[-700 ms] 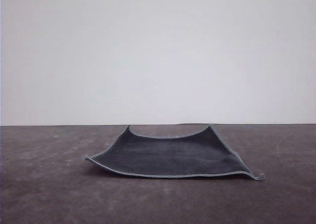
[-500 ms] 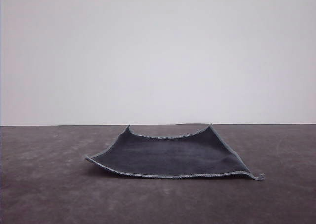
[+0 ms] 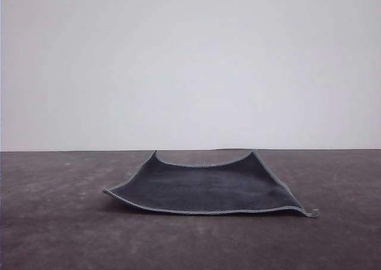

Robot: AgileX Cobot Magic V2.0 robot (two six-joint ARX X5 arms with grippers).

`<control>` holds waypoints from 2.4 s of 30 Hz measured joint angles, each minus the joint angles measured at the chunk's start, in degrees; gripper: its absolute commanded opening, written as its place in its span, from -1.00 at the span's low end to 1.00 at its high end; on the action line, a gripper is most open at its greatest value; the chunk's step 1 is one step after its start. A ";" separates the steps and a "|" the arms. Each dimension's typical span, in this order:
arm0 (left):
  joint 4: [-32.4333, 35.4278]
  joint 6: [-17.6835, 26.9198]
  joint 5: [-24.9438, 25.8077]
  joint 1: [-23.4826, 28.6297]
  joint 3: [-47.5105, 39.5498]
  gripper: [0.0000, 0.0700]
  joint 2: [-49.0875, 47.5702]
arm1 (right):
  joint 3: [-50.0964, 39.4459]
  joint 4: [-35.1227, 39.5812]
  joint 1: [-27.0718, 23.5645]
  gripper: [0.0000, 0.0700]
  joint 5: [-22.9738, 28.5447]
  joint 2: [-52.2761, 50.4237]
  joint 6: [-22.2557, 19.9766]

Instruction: Fold clothes

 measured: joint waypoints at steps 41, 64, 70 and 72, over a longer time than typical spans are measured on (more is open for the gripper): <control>-46.00 15.06 7.15 -13.52 42.43 -0.99 41.13 | 29.90 -29.49 16.75 -0.98 -14.67 33.00 -8.81; -46.90 12.96 9.40 -14.56 42.61 0.24 41.32 | 29.90 -28.66 18.05 0.03 -14.60 32.52 -8.65; -48.17 8.48 10.20 -14.53 43.51 0.23 44.24 | 31.46 -29.16 18.05 0.03 -14.61 36.11 -3.89; -48.56 7.53 11.61 -14.51 44.26 0.23 46.28 | 32.69 -29.31 18.05 0.03 -14.79 38.39 -2.47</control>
